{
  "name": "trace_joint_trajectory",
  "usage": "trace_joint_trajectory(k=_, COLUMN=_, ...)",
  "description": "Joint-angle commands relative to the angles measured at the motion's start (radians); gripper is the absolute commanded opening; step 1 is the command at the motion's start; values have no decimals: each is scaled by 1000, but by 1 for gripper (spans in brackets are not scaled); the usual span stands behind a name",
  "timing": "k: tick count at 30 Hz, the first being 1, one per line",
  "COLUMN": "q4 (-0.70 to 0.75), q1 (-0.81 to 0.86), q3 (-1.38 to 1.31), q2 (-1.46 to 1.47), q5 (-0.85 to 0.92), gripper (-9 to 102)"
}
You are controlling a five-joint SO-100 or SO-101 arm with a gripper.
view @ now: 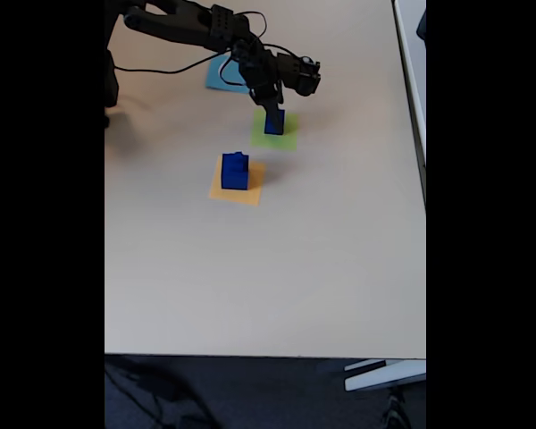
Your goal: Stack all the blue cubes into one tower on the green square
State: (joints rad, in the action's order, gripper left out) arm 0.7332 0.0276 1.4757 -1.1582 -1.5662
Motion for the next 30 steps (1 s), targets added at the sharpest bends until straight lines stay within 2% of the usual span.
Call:
trace_joint_trajectory(k=1, q4=2, q1=3, q3=5, q2=-14, q5=6, gripper=34)
trace_joint_trajectory(k=17, q4=0, q1=8, q3=15, q2=-25, q5=25, gripper=13)
trace_joint_trajectory(k=30, q4=41, q1=9, q3=20, q2=-86, q5=38, gripper=1)
